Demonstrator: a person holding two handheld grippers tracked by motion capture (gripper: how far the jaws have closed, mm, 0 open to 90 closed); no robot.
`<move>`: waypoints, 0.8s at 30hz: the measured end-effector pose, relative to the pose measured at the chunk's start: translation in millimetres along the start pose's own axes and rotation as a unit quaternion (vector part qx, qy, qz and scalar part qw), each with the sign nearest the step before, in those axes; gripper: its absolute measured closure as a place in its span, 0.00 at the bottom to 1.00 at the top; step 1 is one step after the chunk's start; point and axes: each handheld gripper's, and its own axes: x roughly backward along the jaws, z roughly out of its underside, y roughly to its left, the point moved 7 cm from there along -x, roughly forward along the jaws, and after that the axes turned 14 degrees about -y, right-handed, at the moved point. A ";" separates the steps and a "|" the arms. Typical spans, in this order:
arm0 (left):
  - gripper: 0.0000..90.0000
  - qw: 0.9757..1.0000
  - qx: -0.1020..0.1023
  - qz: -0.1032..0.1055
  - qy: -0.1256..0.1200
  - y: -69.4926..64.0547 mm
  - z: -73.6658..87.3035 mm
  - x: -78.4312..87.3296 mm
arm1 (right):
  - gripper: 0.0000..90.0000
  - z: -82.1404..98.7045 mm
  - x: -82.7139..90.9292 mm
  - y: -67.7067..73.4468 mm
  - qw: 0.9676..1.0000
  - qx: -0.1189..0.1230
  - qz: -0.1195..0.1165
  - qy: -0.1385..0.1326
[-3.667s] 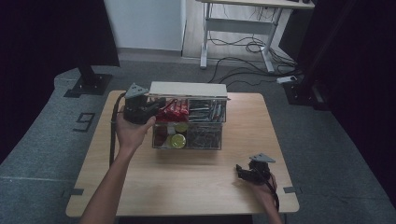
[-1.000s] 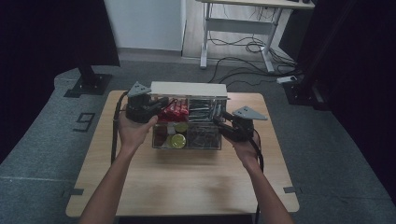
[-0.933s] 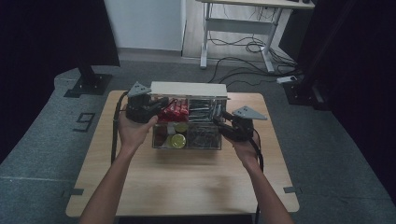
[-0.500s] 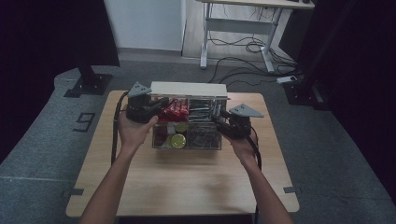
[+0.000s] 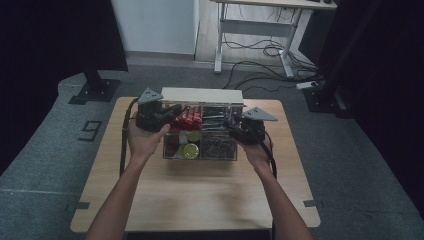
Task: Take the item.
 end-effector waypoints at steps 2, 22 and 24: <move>1.00 1.000 0.000 0.000 0.000 -0.1 0.0 -0.1 | 0.63 -0.1 -1.2 -0.3 1.000 0.002 0.001 0.000; 1.00 1.000 0.001 0.002 0.000 0.1 0.0 -0.1 | 0.68 3.3 -16.8 -3.1 0.999 0.026 0.031 0.012; 1.00 1.000 0.001 0.002 0.000 0.1 0.1 0.0 | 0.68 2.1 -17.6 -3.7 0.999 0.024 0.034 0.010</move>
